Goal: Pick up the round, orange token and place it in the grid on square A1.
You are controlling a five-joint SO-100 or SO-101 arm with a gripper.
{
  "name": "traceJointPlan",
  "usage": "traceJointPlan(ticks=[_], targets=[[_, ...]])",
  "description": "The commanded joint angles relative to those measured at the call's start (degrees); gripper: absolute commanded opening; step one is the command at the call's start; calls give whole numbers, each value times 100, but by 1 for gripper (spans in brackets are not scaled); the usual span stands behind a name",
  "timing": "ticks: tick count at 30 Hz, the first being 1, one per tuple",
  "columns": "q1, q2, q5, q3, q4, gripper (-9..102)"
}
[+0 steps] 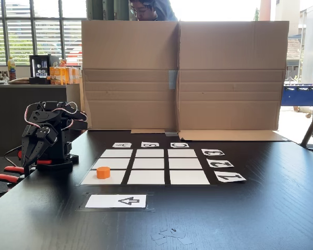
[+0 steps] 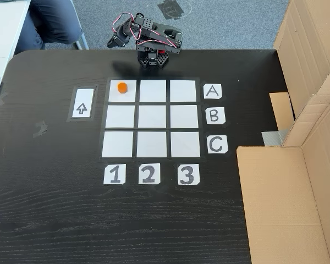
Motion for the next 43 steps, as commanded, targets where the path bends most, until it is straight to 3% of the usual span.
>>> traceJointPlan(ticks=[1,35,43], targets=[[35,9,-35,-53,-35,-1],[9,9,-105,-9,-44,-1],[9,9,-114,-9,-44,5]])
